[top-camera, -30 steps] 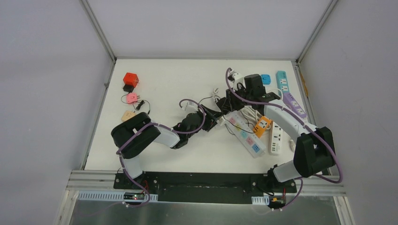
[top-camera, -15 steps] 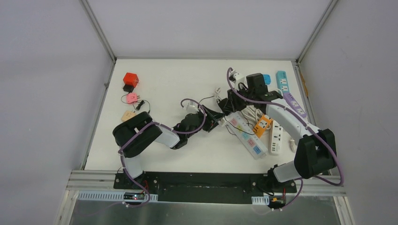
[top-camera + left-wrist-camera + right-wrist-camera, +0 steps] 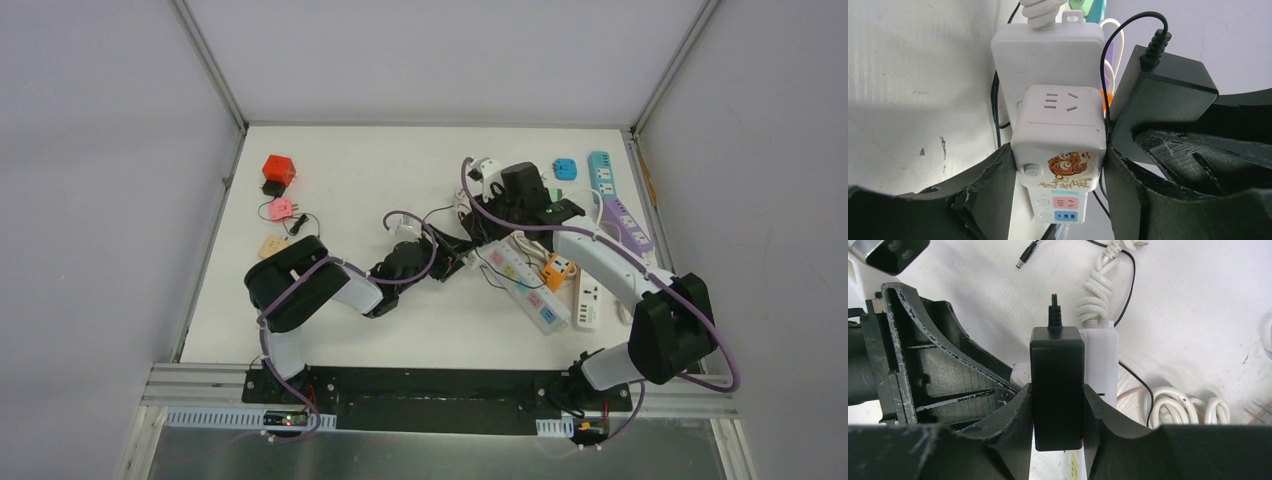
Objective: Pull the plug off the socket
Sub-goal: Remove the plug from the socket, then place the plug at the corner of the board.
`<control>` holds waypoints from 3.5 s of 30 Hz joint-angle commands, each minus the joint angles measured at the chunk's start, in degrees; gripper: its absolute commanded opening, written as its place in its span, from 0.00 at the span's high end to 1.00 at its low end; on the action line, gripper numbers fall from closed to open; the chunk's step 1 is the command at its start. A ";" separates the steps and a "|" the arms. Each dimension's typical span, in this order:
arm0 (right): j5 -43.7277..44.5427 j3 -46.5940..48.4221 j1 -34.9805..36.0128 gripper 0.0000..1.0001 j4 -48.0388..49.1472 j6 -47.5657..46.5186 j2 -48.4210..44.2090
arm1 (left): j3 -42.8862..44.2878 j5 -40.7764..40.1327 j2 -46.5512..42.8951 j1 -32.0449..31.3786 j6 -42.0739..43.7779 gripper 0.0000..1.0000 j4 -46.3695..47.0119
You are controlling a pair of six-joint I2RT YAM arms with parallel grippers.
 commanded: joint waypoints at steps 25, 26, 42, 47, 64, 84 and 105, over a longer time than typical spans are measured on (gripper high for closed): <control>-16.32 3.16 -6.15 1.00 4.20 1.66 -4.17 | -1.33 2.84 7.64 2.96 4.48 0.98 4.44; -16.45 3.16 -6.46 1.00 4.14 1.64 -4.30 | -1.26 4.32 8.70 3.32 4.04 0.94 6.79; -20.28 3.07 -11.04 1.00 3.91 2.19 -3.62 | -6.29 8.38 5.07 4.75 9.33 0.16 11.93; -21.50 3.02 -11.59 1.00 3.94 2.26 -3.71 | -8.91 9.86 4.53 5.29 11.27 0.01 16.19; -37.31 -0.22 -17.77 1.00 9.25 4.73 -7.46 | -15.56 5.59 -26.87 5.77 40.21 0.01 -6.47; -58.53 -4.85 -18.52 1.00 19.62 7.03 -6.87 | -13.14 19.35 -45.42 6.36 43.67 0.07 -8.09; -63.39 -5.55 -14.64 1.00 21.87 9.27 -3.48 | -2.46 23.46 -28.27 6.34 29.76 0.01 9.35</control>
